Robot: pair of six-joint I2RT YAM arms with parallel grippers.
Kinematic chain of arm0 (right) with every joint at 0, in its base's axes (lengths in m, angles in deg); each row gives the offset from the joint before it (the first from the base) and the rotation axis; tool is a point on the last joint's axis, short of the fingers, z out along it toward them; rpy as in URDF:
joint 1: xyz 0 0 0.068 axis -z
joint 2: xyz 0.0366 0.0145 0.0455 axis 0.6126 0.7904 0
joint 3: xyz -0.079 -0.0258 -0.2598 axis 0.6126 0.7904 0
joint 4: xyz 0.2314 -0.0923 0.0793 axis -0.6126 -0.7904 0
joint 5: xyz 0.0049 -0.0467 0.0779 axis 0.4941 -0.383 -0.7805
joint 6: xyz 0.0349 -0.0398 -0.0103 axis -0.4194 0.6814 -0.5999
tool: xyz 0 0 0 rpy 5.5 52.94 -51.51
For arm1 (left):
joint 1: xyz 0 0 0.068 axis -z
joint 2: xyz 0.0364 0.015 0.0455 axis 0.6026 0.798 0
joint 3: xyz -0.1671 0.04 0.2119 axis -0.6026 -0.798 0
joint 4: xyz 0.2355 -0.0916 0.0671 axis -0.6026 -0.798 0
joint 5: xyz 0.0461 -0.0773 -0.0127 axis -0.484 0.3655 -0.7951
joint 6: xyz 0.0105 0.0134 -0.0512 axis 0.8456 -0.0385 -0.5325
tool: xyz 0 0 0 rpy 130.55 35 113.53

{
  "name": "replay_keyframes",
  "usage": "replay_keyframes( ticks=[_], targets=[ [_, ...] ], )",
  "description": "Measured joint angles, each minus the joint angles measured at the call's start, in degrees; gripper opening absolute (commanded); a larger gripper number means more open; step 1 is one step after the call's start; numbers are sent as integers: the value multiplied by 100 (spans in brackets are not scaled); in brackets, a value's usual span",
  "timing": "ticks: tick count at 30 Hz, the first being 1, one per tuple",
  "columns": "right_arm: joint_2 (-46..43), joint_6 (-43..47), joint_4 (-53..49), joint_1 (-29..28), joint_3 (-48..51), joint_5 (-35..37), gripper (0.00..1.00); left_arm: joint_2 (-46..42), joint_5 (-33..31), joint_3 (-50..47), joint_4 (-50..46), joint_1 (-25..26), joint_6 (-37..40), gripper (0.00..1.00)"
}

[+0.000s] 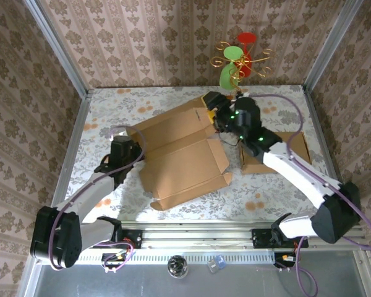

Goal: Fold the paper box

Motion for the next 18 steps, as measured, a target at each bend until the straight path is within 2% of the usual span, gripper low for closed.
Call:
replay_keyframes(
  ticks=[4,7,11,13,18],
  targets=[
    [-369,664,-874,632,-483,-188,63,114,1014,391,-2,-439,-94,0],
    [-555,1154,-1449,1075,-730,-420,57,341,1646,684,37,-603,-345,0],
    [-601,1882,-2114,1386,-951,-730,52,619,2345,782,341,-691,-905,0],
    [-599,2173,-2339,1574,-955,-1045,48,796,2667,793,544,-710,-1233,0],
    [-522,2387,-2201,2280,-846,-2247,51,1213,3366,966,901,-710,-1884,0]
  ],
)
